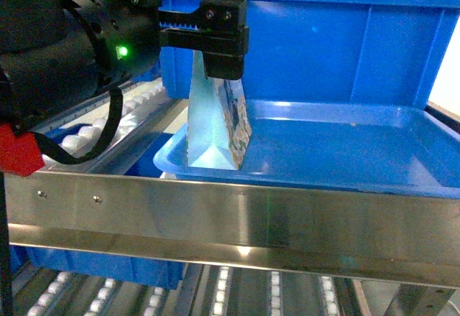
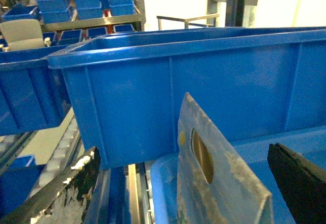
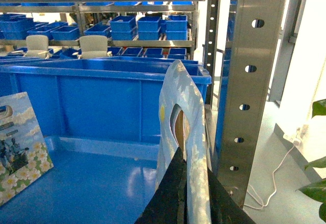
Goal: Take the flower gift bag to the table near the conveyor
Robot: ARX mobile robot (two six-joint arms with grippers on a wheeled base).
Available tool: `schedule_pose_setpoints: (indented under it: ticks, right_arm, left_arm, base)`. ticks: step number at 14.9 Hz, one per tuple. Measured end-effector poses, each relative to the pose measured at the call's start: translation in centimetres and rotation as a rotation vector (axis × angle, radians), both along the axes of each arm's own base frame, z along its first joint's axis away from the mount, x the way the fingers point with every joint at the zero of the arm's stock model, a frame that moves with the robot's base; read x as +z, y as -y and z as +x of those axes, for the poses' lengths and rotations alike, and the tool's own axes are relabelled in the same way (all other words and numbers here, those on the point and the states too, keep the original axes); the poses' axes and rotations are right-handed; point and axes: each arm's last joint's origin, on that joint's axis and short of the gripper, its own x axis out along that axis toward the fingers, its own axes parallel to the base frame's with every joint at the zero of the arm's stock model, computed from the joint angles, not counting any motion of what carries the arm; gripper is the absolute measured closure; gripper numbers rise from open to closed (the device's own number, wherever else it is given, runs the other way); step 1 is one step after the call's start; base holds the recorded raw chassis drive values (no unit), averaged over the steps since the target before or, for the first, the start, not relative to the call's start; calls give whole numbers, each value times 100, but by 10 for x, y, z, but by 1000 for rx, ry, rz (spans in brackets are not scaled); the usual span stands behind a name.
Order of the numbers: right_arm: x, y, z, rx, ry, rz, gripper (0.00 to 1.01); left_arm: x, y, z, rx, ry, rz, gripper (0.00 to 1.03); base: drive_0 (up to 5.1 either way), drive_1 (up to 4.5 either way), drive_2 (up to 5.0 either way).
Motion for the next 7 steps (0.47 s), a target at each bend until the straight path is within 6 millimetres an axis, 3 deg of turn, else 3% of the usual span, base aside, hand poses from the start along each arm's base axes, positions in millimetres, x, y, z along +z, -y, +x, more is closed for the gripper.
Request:
schedule_pose_setpoints:
  ticks: [7]
  right_arm:
    - [0,0,0,0,0,0,99]
  left_arm:
    - [-9,22,19,-46,-31,29,5]
  base:
    - [0,0,0]
